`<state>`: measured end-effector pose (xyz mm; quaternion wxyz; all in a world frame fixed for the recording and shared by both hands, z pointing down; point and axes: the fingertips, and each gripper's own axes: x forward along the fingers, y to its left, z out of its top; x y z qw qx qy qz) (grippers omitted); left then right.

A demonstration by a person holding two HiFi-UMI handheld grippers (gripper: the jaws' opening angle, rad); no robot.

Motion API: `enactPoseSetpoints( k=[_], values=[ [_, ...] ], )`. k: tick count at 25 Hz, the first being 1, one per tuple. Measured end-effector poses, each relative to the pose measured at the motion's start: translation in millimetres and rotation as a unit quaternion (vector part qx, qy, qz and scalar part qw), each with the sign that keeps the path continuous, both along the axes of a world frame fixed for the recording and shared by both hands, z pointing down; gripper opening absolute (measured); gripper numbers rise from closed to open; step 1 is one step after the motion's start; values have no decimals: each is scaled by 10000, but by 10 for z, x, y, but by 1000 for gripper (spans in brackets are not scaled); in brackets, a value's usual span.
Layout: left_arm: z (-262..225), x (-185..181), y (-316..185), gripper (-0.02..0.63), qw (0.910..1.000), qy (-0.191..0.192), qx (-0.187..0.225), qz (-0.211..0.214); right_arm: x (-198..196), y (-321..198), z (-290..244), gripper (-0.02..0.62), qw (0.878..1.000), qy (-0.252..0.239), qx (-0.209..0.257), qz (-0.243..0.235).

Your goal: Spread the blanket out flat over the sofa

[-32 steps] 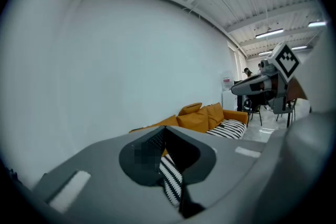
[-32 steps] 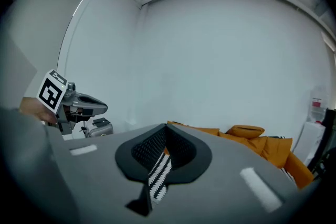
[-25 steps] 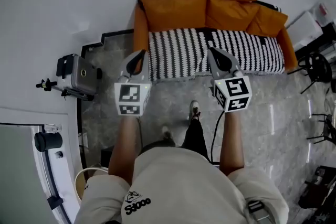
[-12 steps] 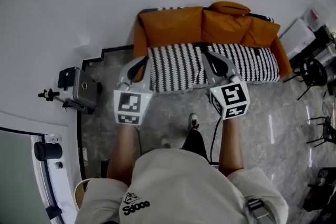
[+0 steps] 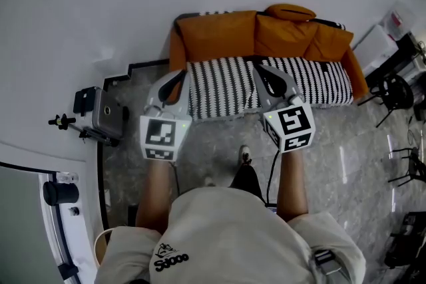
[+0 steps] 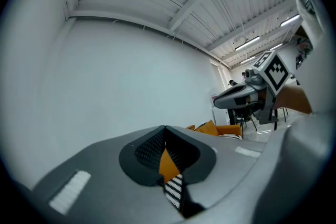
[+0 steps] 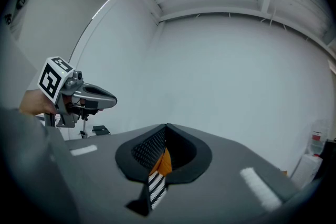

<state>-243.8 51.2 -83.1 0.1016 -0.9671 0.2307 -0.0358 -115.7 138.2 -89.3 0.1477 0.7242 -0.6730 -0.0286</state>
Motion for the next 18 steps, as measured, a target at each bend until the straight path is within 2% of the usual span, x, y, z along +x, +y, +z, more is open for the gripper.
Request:
enactPoseSetpoints(
  k=[18],
  values=[
    [150,150,-47,11,9999,-118,-122,26,197,-40,167,2,9998,-160,-95,6]
  ],
)
